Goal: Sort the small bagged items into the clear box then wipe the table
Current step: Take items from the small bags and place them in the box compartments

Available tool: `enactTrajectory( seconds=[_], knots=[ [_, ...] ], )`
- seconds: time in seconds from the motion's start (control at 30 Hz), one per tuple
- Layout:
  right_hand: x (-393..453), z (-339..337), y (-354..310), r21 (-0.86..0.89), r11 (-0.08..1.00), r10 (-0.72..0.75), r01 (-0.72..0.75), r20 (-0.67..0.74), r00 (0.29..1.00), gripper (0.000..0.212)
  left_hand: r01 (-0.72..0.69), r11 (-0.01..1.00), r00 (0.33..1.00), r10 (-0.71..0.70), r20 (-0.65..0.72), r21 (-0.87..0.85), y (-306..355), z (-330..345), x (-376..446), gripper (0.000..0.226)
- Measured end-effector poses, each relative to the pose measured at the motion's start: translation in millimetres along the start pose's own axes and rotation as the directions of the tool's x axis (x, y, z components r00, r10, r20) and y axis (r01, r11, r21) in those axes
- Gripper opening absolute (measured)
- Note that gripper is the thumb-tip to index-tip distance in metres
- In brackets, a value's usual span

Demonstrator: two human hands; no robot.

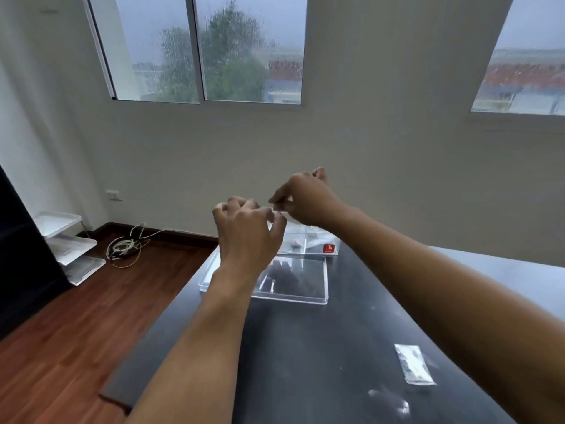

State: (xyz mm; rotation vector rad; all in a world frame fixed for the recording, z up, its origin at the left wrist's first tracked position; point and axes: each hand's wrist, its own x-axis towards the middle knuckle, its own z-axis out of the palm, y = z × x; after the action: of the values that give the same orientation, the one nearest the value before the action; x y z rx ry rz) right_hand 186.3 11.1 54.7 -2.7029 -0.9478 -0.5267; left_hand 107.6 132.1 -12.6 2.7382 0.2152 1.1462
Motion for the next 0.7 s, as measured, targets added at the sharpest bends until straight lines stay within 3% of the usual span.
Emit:
enactTrajectory(
  seconds=[0.1, 0.2, 0.27, 0.33, 0.53, 0.6, 0.7],
  knots=[
    [-37, -15, 23, -0.010, 0.999, 0.049, -0.049, -0.039, 0.998, 0.021, -0.158, 0.980, 0.983, 0.144, -0.115, -0.119, 14, 1, -2, 0.027],
    [-76, -25, 47, 0.056, 0.994, 0.096, -0.092, -0.072, 0.993, 0.021, -0.292, 0.895, 0.955, 0.290, -0.058, -0.338, 24, 2, -6, 0.023],
    [-109, -32, 63, 0.098, 0.991, 0.102, -0.093, -0.096, 0.990, 0.021, -0.402, 0.768, 0.875, 0.482, 0.037, -0.499, 36, -4, -14, 0.021],
    [-145, -40, 77, 0.086, 0.992, 0.105, -0.094, -0.133, 0.986, 0.020, -0.473, 0.652, 0.750, 0.651, 0.117, -0.593, 53, -16, -23, 0.027],
    [-248, -67, 119, 0.098, 0.971, 0.234, -0.219, -0.181, 0.955, 0.019, -0.395, 0.549, 0.480, 0.807, 0.344, -0.737, 93, -37, -55, 0.049],
    [-275, -78, 129, 0.113, 0.959, 0.279, -0.260, -0.208, 0.938, 0.018, -0.407, 0.535, 0.426, 0.828, 0.364, -0.741, 99, -35, -61, 0.050],
    [-311, -91, 146, 0.081, 0.926, 0.377, -0.369, -0.260, 0.889, 0.019, -0.422, 0.501, 0.400, 0.851, 0.341, -0.756, 104, -33, -65, 0.048]
  ],
)
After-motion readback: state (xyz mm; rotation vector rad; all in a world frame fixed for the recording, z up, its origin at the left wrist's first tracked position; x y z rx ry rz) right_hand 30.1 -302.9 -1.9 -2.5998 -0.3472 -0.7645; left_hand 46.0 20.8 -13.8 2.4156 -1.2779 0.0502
